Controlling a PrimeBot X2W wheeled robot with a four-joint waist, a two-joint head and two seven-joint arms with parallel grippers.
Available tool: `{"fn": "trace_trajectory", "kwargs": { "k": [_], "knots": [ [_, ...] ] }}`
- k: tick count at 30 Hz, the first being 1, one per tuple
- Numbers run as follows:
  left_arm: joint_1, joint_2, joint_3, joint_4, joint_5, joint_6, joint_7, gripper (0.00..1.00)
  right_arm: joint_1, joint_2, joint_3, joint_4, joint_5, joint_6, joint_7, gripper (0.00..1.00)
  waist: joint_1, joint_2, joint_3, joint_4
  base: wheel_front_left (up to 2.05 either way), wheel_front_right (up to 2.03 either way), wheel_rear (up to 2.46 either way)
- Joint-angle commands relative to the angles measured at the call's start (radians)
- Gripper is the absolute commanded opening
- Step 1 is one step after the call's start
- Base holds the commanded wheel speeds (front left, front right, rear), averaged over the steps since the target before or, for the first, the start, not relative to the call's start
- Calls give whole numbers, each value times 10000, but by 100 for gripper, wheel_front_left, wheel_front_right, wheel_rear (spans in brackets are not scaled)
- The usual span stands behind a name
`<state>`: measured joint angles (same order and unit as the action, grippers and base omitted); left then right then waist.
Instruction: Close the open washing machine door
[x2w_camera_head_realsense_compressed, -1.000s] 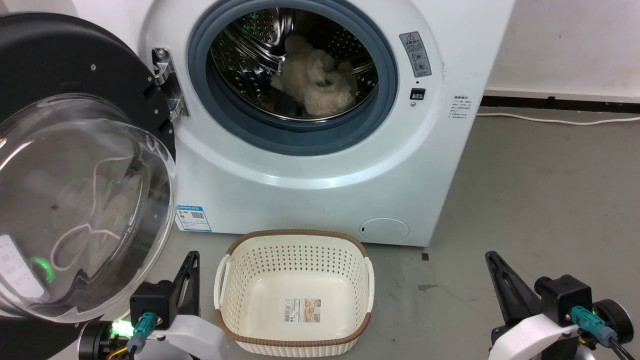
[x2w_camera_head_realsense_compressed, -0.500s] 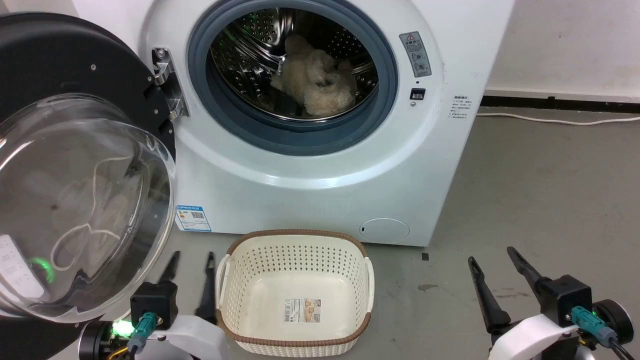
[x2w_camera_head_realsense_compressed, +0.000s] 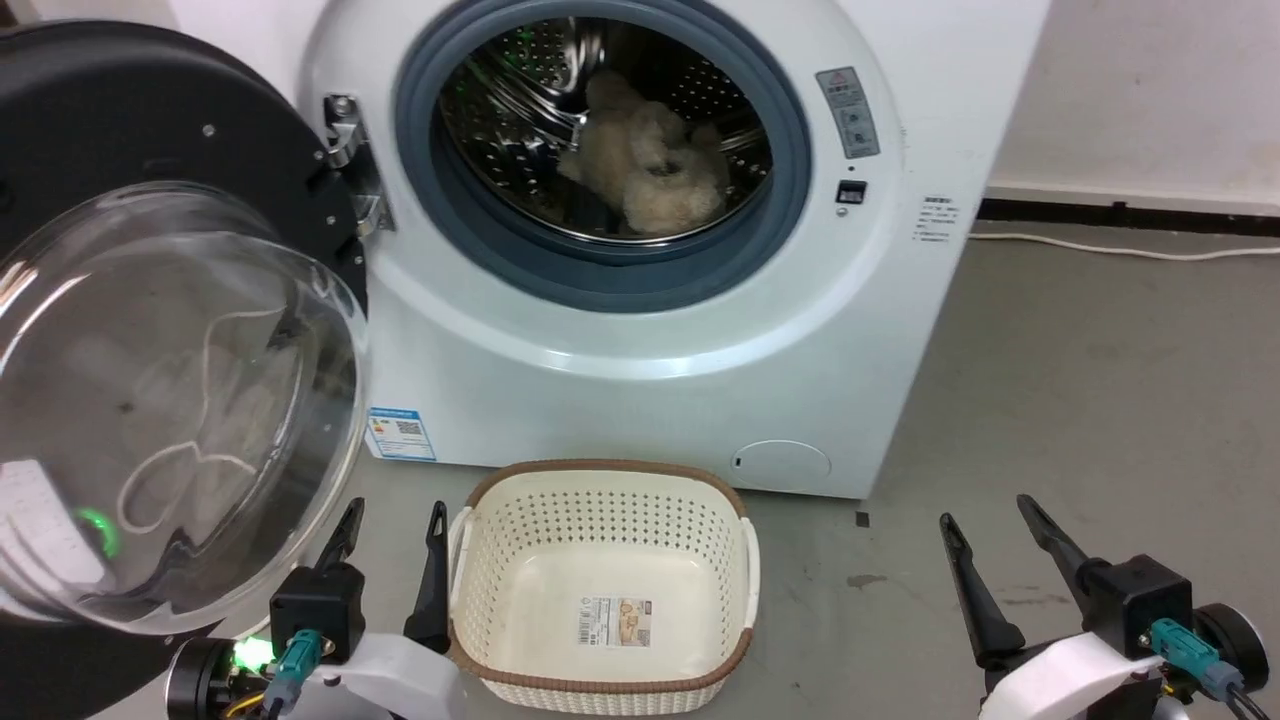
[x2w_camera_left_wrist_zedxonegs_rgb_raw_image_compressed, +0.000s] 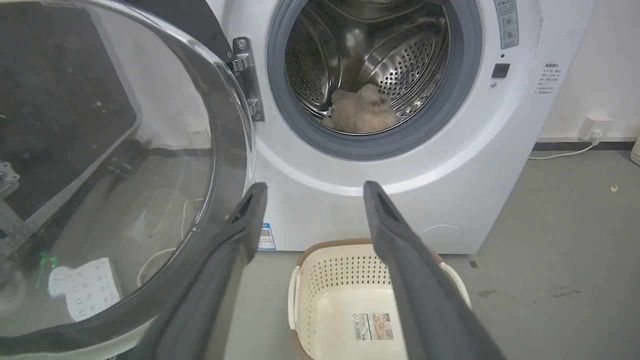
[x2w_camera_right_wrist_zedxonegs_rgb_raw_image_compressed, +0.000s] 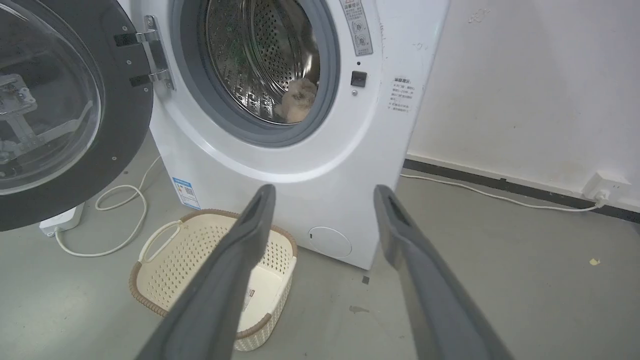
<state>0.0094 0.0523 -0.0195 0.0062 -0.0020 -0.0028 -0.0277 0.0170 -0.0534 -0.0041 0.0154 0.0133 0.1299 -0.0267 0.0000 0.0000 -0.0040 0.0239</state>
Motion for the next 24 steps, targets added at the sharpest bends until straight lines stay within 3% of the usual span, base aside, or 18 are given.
{"fn": "trace_trajectory", "kwargs": {
  "k": [1,12,24],
  "knots": [
    [-12,48,-43,9,29,10,-80,100,125,4,-12,26,99,1,-90,100,0,0,-17,69,0,0,0],
    [37,190,-230,38,39,19,-310,100,202,7,202,152,211,2,-321,100,0,0,-135,802,0,0,0],
    [237,278,-198,-174,-24,307,-560,100,-243,-73,918,591,270,3,-571,100,0,0,-38,1393,0,0,0]
  ]
}}
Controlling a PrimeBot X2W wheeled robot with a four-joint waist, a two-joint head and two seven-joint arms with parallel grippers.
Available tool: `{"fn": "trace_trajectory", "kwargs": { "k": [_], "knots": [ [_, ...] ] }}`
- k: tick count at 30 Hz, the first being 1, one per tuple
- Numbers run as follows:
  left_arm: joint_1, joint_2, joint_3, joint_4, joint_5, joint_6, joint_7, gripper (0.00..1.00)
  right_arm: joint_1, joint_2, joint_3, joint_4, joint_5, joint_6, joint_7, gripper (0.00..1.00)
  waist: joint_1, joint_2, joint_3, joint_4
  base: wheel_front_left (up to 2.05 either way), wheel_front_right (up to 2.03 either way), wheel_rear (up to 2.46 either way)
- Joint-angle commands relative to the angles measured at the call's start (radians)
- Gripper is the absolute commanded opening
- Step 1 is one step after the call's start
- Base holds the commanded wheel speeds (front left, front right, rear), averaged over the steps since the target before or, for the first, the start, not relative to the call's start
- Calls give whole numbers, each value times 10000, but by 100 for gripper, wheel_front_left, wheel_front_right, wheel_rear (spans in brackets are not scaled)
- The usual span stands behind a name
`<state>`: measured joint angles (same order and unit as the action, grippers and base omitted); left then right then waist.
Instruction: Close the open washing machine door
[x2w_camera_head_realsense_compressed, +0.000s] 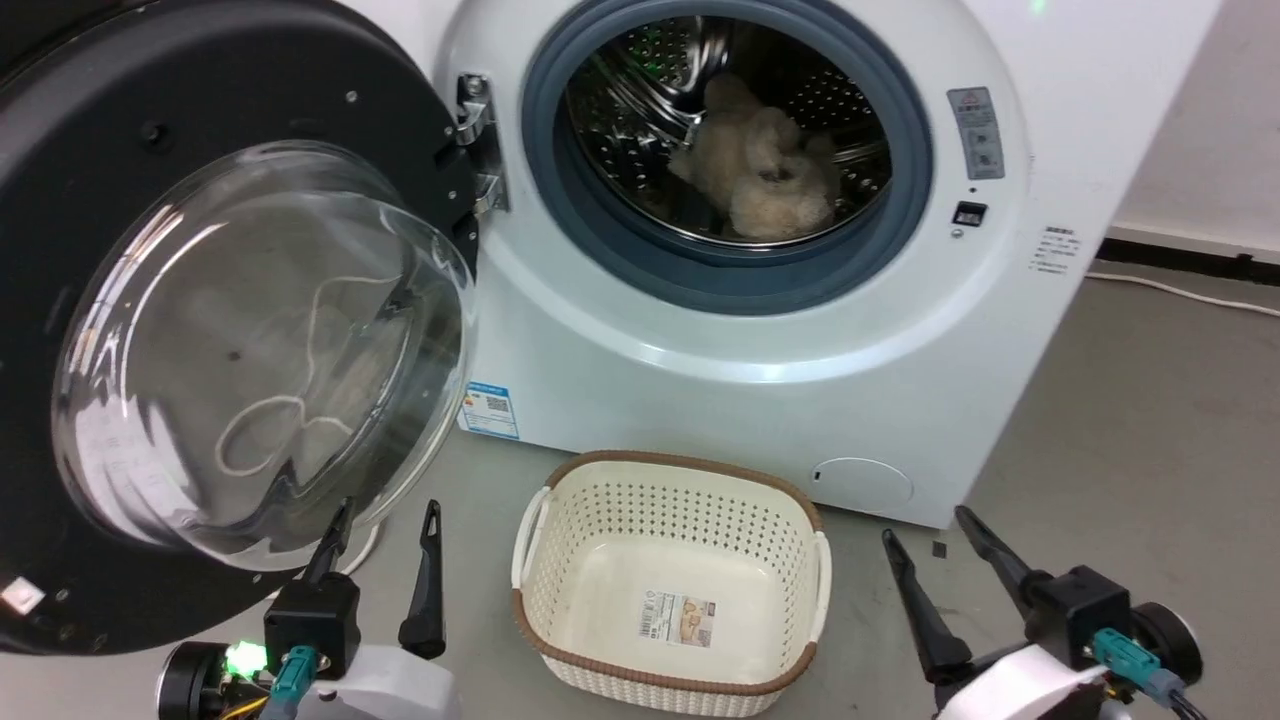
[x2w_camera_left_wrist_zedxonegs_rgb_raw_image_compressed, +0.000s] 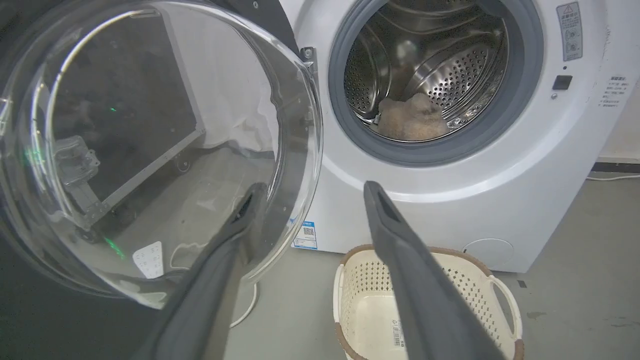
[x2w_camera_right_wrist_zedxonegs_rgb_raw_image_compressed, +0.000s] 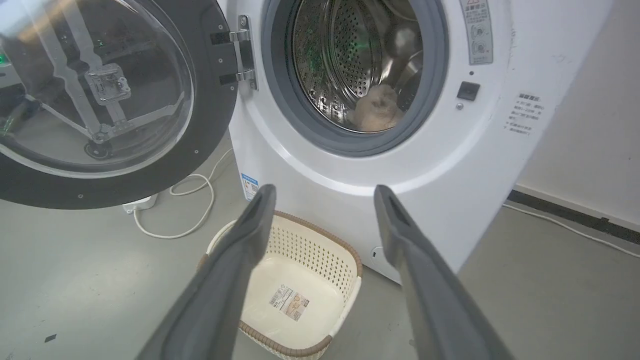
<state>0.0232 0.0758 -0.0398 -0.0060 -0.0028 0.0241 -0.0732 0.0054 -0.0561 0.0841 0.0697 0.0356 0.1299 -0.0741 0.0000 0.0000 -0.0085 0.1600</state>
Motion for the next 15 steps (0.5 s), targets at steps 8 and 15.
{"fn": "trace_trajectory", "kwargs": {
  "k": [8,15],
  "knots": [
    [257,82,-12,-170,-27,198,-273,100,-358,-38,366,343,137,3,-265,100,0,0,18,372,0,0,0],
    [362,157,-30,-239,-44,274,-420,100,-399,-42,553,515,214,3,-411,100,0,0,-1,652,0,0,0]
  ]
}}
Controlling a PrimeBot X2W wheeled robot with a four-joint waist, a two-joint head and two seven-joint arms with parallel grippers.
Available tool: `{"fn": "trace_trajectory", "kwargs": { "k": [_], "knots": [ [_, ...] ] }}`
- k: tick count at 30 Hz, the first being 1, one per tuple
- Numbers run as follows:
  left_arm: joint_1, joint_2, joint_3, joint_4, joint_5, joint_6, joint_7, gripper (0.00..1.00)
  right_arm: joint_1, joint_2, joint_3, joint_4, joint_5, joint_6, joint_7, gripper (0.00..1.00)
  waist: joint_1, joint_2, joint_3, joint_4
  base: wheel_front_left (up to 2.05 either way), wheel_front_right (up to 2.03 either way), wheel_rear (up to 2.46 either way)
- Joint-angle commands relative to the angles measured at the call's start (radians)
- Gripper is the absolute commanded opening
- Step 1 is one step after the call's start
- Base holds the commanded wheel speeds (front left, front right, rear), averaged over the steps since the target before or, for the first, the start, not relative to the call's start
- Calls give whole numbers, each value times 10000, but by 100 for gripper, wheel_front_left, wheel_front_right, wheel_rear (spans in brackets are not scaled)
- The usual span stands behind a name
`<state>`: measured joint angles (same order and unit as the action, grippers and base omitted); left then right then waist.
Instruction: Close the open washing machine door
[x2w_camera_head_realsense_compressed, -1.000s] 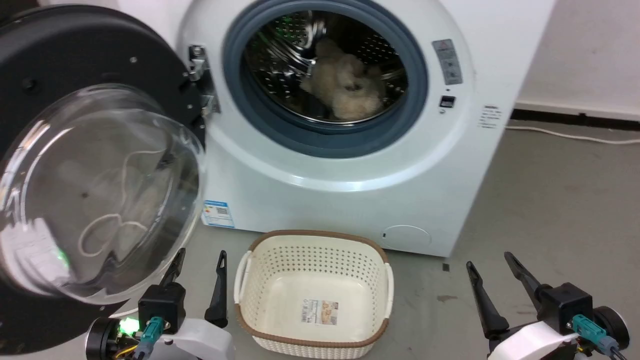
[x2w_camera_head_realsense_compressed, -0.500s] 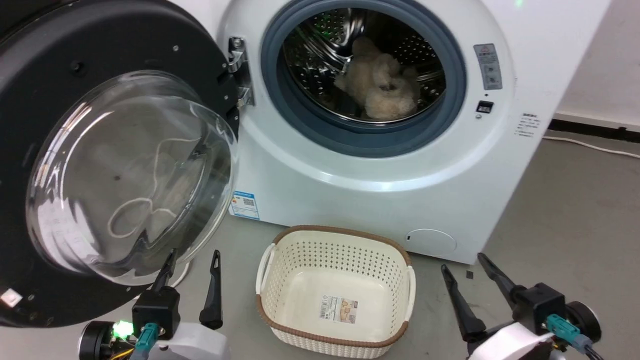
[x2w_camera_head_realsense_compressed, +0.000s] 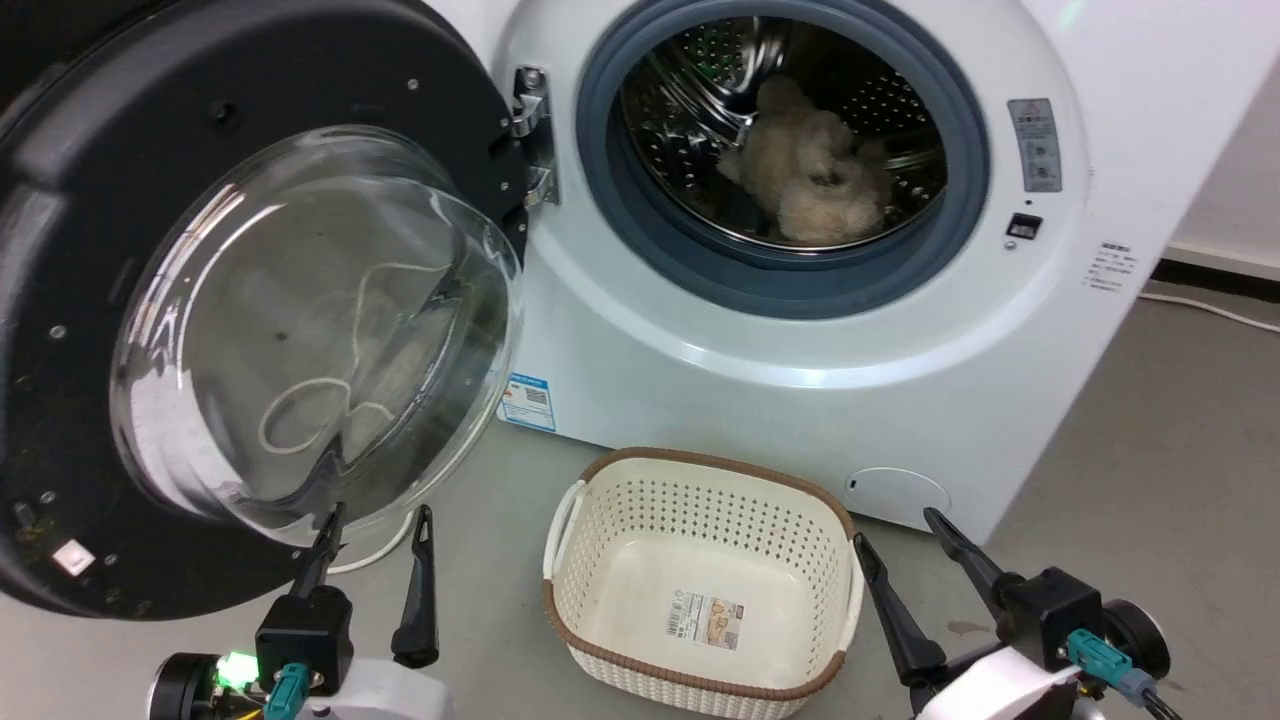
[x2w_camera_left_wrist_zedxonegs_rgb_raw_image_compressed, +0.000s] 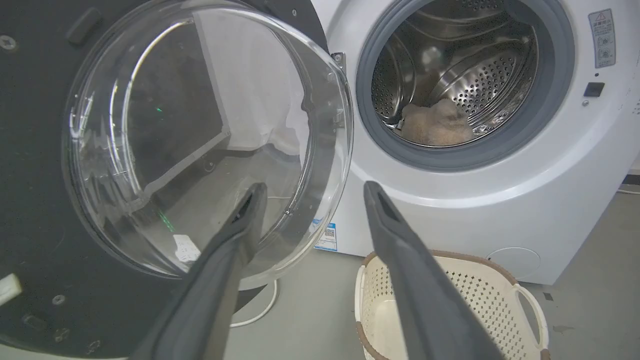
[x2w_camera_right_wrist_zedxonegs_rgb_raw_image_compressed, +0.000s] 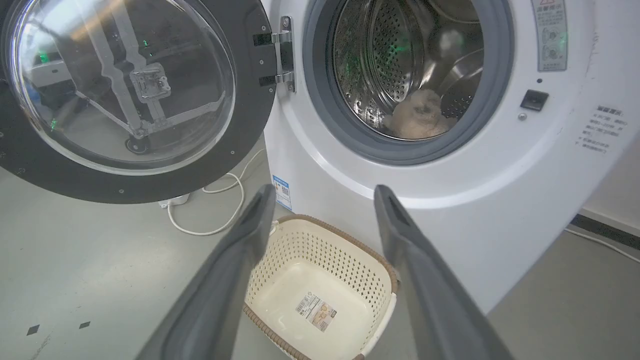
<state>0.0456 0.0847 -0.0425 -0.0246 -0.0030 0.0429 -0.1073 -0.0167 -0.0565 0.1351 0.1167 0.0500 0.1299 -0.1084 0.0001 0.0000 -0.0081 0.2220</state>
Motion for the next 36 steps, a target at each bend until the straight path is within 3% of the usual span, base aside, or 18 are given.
{"fn": "trace_trajectory", "kwargs": {
  "k": [1,36],
  "knots": [
    [149,80,-11,-55,-43,92,-99,100,-181,-38,63,67,80,4,-89,100,0,0,-10,70,0,0,0],
    [464,103,119,-82,-254,395,-830,100,-241,-118,1129,706,473,6,-819,100,0,0,-66,1503,0,0,0]
  ]
}}
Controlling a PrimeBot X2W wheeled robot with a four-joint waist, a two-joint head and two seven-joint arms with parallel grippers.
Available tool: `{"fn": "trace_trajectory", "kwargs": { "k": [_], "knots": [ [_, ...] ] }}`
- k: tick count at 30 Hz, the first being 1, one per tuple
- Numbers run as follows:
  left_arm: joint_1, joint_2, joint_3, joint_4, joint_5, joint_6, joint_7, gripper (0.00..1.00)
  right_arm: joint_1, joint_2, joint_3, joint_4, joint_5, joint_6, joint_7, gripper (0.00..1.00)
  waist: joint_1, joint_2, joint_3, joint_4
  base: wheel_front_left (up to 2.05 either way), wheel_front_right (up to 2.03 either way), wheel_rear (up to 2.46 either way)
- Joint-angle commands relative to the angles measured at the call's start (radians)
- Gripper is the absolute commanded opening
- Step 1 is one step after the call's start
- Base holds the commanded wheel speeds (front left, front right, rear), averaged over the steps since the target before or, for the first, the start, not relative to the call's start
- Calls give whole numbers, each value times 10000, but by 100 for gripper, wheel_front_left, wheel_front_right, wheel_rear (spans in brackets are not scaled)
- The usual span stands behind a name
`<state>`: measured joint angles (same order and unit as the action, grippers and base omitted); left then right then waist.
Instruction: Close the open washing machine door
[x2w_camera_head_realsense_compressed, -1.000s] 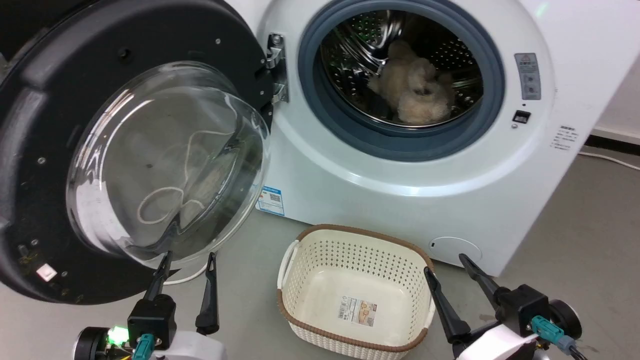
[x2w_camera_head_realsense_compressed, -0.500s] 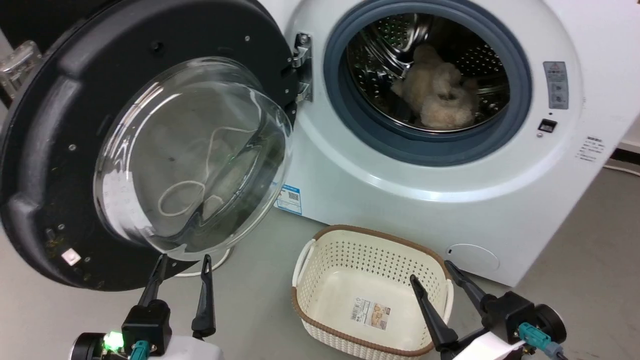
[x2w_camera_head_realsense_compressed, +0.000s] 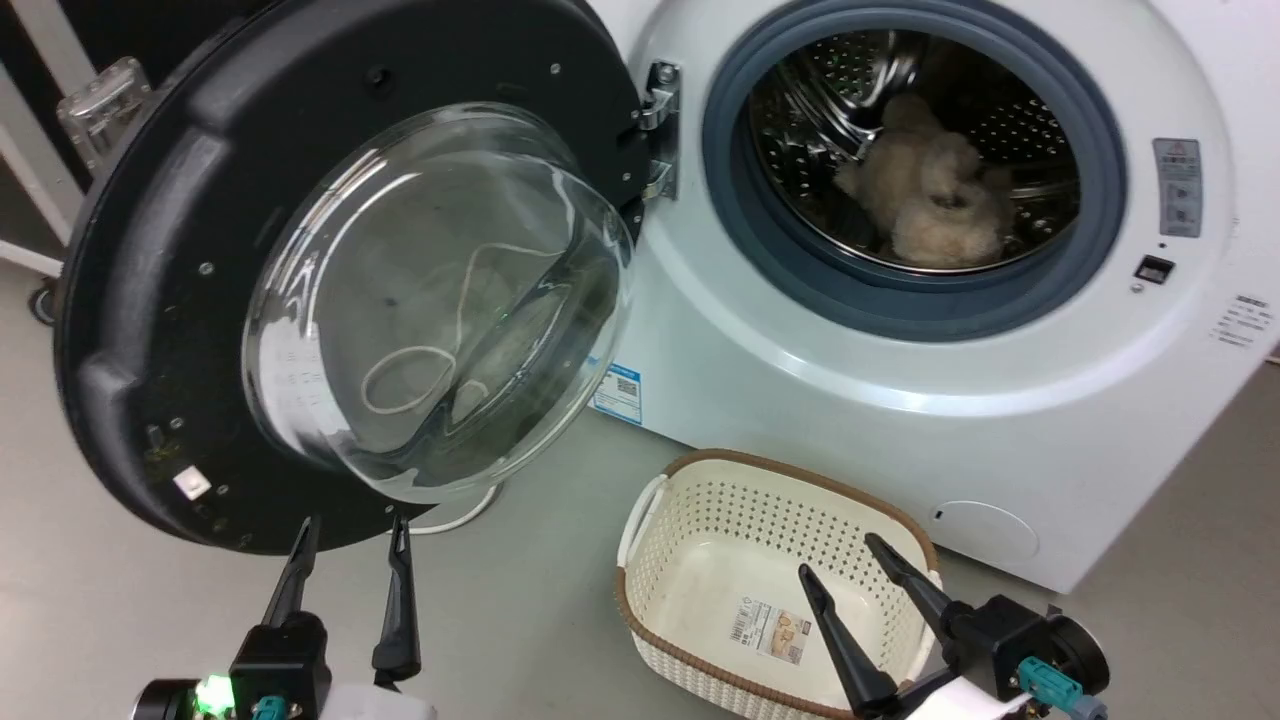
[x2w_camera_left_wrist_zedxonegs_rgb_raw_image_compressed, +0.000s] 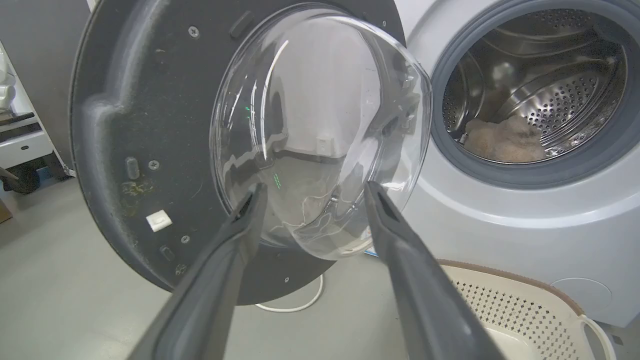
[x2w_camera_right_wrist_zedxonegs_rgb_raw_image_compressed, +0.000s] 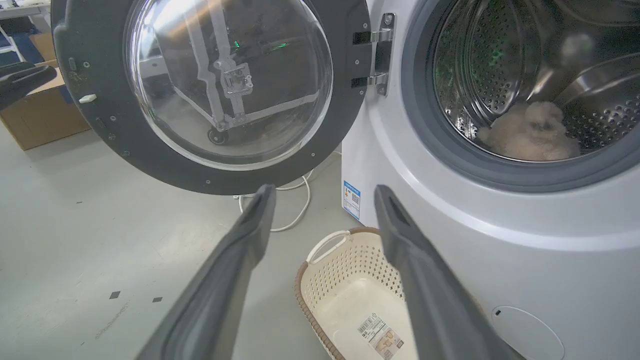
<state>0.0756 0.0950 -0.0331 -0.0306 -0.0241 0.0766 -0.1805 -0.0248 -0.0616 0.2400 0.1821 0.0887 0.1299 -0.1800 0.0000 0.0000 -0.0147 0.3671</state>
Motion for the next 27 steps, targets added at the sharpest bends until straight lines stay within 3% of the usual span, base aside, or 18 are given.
{"fn": "trace_trajectory", "kwargs": {
  "k": [1,9,10,11,16,20,24,27],
  "knots": [
    [177,-7,36,-17,-55,60,-118,100,-156,-82,116,72,97,6,-124,100,0,0,-4,92,0,0,0],
    [323,4,91,-8,-32,85,-285,100,-105,-129,267,194,176,6,-292,100,0,0,-66,386,0,0,0],
    [334,9,94,9,-21,90,-306,79,-99,-125,278,204,184,6,-312,100,0,0,-69,425,0,0,0],
    [314,-19,120,-11,-112,76,-369,0,-50,-112,298,219,210,7,-375,100,0,0,-85,541,0,0,0],
    [79,-128,579,-628,-626,34,-473,0,150,-87,241,229,197,7,-479,100,0,0,-102,742,0,0,0],
    [-496,-243,1444,-1058,-1837,-359,-557,0,361,-53,28,152,252,7,-563,100,0,0,24,893,0,0,0],
    [-1504,25,2600,-828,-3120,-927,-640,0,385,-84,10,84,63,7,-646,100,0,0,403,718,0,0,0],
    [-2473,558,3587,-236,-4561,-1225,-308,0,242,-161,86,78,11,8,-708,100,0,0,723,442,0,0,0]
  ]
}}
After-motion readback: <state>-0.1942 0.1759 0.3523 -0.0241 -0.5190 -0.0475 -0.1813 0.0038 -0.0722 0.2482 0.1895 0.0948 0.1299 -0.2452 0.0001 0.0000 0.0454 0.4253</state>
